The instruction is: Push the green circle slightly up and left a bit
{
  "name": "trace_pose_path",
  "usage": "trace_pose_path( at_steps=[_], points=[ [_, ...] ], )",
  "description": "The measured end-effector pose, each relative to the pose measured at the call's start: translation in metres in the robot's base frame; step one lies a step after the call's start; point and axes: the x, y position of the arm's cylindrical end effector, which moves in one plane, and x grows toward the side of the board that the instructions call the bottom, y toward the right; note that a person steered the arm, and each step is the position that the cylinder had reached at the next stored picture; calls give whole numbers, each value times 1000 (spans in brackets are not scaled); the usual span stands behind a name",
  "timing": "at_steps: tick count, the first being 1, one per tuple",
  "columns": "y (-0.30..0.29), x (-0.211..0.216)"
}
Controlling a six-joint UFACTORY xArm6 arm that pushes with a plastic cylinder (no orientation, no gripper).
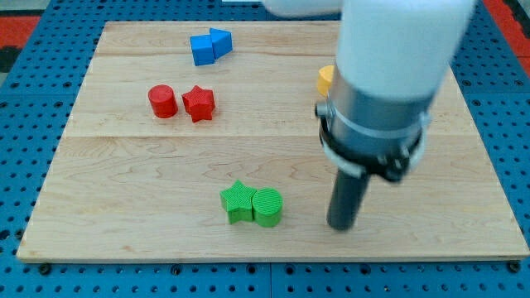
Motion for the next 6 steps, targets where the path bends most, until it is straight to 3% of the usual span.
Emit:
trace_pose_path(
  at_steps=[1,5,6],
  points=[
    [-48,10],
    [-64,-133],
    [-55,-95]
  ],
)
